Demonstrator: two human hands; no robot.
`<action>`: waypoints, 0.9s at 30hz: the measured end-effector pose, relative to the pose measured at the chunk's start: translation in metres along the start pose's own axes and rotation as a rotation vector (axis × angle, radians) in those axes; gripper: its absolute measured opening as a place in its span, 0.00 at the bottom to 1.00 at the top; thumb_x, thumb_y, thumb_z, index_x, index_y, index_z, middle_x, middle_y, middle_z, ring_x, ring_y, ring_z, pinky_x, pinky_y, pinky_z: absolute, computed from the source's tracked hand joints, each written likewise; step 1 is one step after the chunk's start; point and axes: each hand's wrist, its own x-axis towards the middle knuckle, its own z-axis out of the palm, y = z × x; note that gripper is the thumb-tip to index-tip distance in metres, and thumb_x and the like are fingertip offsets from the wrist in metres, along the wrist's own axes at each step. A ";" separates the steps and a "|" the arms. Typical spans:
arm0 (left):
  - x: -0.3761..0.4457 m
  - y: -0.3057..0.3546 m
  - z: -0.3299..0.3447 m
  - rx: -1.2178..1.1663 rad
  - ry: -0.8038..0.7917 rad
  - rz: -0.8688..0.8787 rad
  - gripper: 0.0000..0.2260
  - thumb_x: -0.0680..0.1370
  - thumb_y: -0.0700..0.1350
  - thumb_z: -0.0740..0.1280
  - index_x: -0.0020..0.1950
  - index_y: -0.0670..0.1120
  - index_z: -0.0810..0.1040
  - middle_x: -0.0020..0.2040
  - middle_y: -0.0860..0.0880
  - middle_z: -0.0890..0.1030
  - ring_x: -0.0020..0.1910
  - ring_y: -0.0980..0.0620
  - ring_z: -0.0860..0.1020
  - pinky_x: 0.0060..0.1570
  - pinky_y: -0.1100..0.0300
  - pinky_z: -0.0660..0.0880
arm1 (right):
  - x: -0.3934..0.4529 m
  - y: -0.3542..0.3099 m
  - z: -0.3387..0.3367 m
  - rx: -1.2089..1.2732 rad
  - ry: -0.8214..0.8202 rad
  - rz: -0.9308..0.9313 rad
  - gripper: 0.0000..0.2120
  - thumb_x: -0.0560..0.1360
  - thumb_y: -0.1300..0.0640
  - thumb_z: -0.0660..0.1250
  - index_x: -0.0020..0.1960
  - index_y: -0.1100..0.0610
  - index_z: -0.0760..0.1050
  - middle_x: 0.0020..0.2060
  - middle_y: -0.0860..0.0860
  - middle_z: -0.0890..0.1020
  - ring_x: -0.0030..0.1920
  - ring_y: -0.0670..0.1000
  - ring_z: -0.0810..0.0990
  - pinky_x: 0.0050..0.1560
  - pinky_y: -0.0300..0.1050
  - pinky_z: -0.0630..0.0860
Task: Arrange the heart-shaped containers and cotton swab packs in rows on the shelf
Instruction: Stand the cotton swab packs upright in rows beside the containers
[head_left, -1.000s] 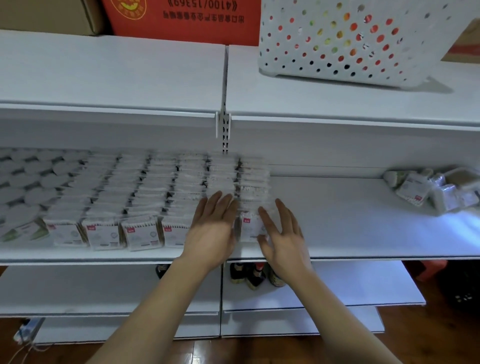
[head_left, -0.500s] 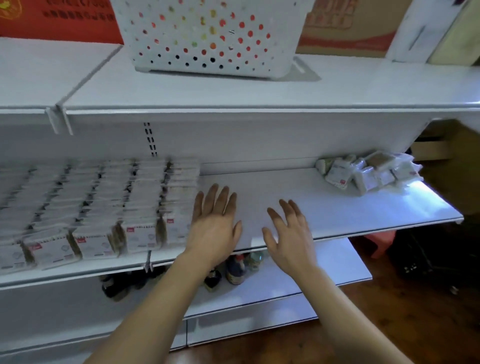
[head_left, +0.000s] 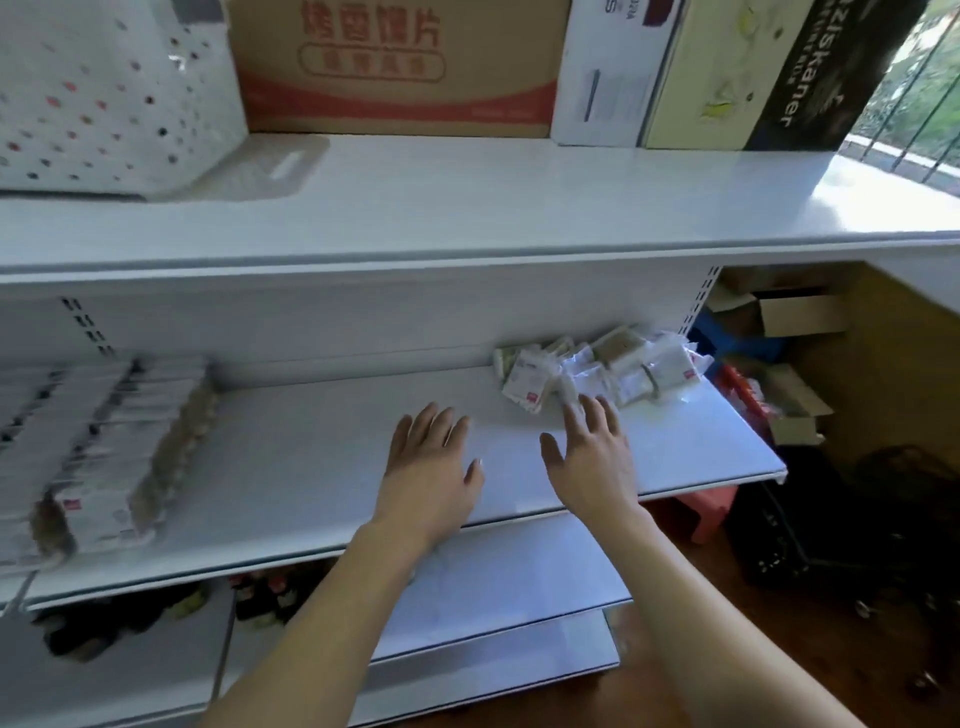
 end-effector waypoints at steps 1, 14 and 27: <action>0.007 0.004 0.002 0.001 -0.007 -0.003 0.27 0.84 0.55 0.53 0.81 0.47 0.54 0.81 0.49 0.54 0.80 0.50 0.48 0.78 0.50 0.43 | 0.012 0.002 0.002 0.003 0.015 -0.006 0.30 0.79 0.46 0.64 0.76 0.60 0.64 0.75 0.62 0.64 0.78 0.63 0.56 0.74 0.60 0.60; 0.100 0.017 0.040 -0.153 0.091 0.017 0.24 0.82 0.52 0.61 0.75 0.43 0.68 0.73 0.45 0.71 0.73 0.46 0.66 0.73 0.50 0.61 | 0.093 0.012 0.044 -0.078 0.081 -0.117 0.22 0.71 0.58 0.73 0.64 0.58 0.74 0.56 0.57 0.80 0.59 0.63 0.75 0.64 0.59 0.71; 0.145 0.090 0.039 -0.961 -0.067 -0.276 0.08 0.78 0.50 0.72 0.54 0.50 0.80 0.49 0.54 0.85 0.46 0.55 0.84 0.45 0.54 0.82 | 0.121 0.118 -0.012 0.308 0.301 -0.122 0.16 0.72 0.67 0.69 0.59 0.59 0.80 0.56 0.57 0.82 0.59 0.59 0.78 0.59 0.51 0.75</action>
